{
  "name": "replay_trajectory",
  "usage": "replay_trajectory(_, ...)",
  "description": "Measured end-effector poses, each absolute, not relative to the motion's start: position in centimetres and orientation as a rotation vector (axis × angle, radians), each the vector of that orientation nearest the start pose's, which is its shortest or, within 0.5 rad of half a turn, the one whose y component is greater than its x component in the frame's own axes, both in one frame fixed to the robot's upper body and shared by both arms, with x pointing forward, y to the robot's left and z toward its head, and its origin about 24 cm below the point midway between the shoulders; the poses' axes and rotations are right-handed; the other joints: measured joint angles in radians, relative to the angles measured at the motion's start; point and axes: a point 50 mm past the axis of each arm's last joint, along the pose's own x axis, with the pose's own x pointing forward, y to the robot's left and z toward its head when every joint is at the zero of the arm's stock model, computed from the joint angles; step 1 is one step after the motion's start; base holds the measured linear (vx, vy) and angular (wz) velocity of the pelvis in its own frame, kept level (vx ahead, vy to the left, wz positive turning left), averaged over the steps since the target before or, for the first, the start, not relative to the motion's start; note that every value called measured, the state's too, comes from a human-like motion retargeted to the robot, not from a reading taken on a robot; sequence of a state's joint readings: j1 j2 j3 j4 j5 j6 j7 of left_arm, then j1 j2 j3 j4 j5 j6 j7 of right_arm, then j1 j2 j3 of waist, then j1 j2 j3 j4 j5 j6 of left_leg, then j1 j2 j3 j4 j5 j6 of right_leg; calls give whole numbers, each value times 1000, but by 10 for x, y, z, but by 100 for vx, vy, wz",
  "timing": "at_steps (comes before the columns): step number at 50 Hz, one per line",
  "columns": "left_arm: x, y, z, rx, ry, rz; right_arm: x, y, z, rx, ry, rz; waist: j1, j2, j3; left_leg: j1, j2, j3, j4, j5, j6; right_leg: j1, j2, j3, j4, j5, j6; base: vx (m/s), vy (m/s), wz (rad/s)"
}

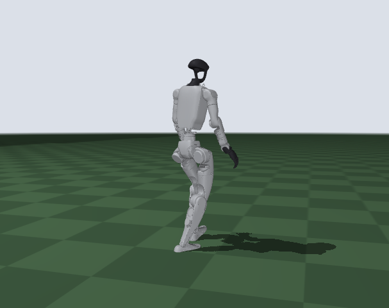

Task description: Walk

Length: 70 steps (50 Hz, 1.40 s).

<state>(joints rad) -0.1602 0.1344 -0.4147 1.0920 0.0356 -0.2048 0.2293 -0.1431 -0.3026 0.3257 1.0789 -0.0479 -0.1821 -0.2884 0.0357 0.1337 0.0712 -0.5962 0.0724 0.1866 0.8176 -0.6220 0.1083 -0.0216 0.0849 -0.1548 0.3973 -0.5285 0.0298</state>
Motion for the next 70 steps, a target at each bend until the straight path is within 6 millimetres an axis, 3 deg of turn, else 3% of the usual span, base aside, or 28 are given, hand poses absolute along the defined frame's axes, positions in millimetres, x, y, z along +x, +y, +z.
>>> replay_trajectory(2,172,154,-137,449,773,-151,195,-226,-113,-585,700,-67,7,-26,-18,8,-54,8,-181,33,-10,26,-22,-10,5,-26,7,61,6,54)
replay_trajectory(6,133,161,-155,402,939,-144,195,-217,-116,-535,713,-48,32,-62,-50,1,-83,19,-140,73,22,44,-57,-4,146,-79,19,61,7,40)
replay_trajectory(8,118,168,-161,366,1006,-131,189,-210,-121,-498,742,-21,44,-99,-63,21,-112,37,-74,84,59,41,-105,-3,274,-71,44,61,8,47)
replay_trajectory(10,108,174,-163,329,1046,-115,180,-202,-128,-455,783,18,45,-146,-67,56,-168,47,-36,68,101,18,-168,9,452,10,96,57,8,76)
replay_trajectory(13,112,186,-160,289,1030,-94,169,-192,-135,-387,840,73,30,-229,-59,141,-289,46,-88,66,148,-74,-289,45,748,171,164,52,6,105)
replay_trajectory(15,120,190,-156,284,991,-80,160,-189,-140,-359,872,82,22,-246,-58,181,-326,24,-91,51,153,-126,-337,50,874,201,161,50,1,108)
replay_trajectory(21,167,201,-133,318,816,-28,153,-192,-145,-354,915,41,13,-219,-11,386,-361,-89,-231,53,131,-225,-437,15,835,20,52,44,-2,95)
replay_trajectory(25,177,207,-128,359,787,-24,145,-192,-150,-373,962,28,22,-185,9,483,-334,-160,-294,50,93,-257,-409,-16,640,-85,-1,35,-10,76)
replay_trajectory(28,171,215,-131,396,827,-31,140,-188,-153,-378,989,37,40,-178,12,536,-319,-199,-356,56,70,-280,-379,-39,532,-119,-17,28,-10,65)
replay_trajectory(30,157,221,-137,415,886,-37,137,-185,-154,-376,1001,45,51,-187,18,551,-323,-213,-357,49,59,-305,-382,-52,516,-137,-20,24,-8,60)
replay_trajectory(36,111,238,-153,449,1085,-87,150,-176,-150,-348,960,77,63,-208,4,626,-303,-245,-509,89,39,-430,-338,-97,442,-120,-19,26,-5,44)
replay_trajectory(42,81,228,-163,432,1187,-187,154,-174,-149,-307,958,98,75,-233,-29,654,-296,-247,-565,82,33,-550,-301,-130,265,-98,1,32,-5,21)
replay_trajectory(50,99,202,-163,373,1120,-281,135,-183,-157,-318,1047,168,83,-223,-104,670,-239,-168,-463,69,-15,-537,-285,-130,273,-13,-44,47,-9,52)
replay_trajectory(55,123,200,-155,347,1040,-305,118,-187,-162,-320,1127,231,88,-182,-96,562,-80,-94,5,166,-87,-409,-213,-153,294,-42,-89,49,-17,54)
replay_trajectory(57,137,200,-150,351,998,-312,116,-189,-163,-320,1146,245,100,-156,-84,472,25,-63,238,179,-71,-352,-160,-168,275,-57,-110,45,-19,23)
replay_trajectory(60,154,199,-143,355,957,-314,120,-191,-162,-320,1162,242,131,-131,-73,334,137,-42,426,85,-4,-274,-89,-174,227,-77,-125,46,-18,-12)
replay_trajectory(63,167,201,-138,342,946,-287,137,-187,-158,-289,1133,235,163,-141,-70,218,127,-26,353,-35,38,-174,-35,-147,91,-52,-113,48,-13,-47)
replay_trajectory(65,165,204,-140,327,966,-268,148,-180,-154,-261,1098,242,171,-162,-73,171,77,-5,220,-65,45,-132,-34,-118,44,-45,-97,46,-8,-59)
replay_trajectory(70,142,206,-151,300,1060,-238,171,-155,-145,-204,980,278,153,-196,-103,103,-31,56,-79,-14,21,-107,-62,-66,85,-92,-67,38,-4,-54)
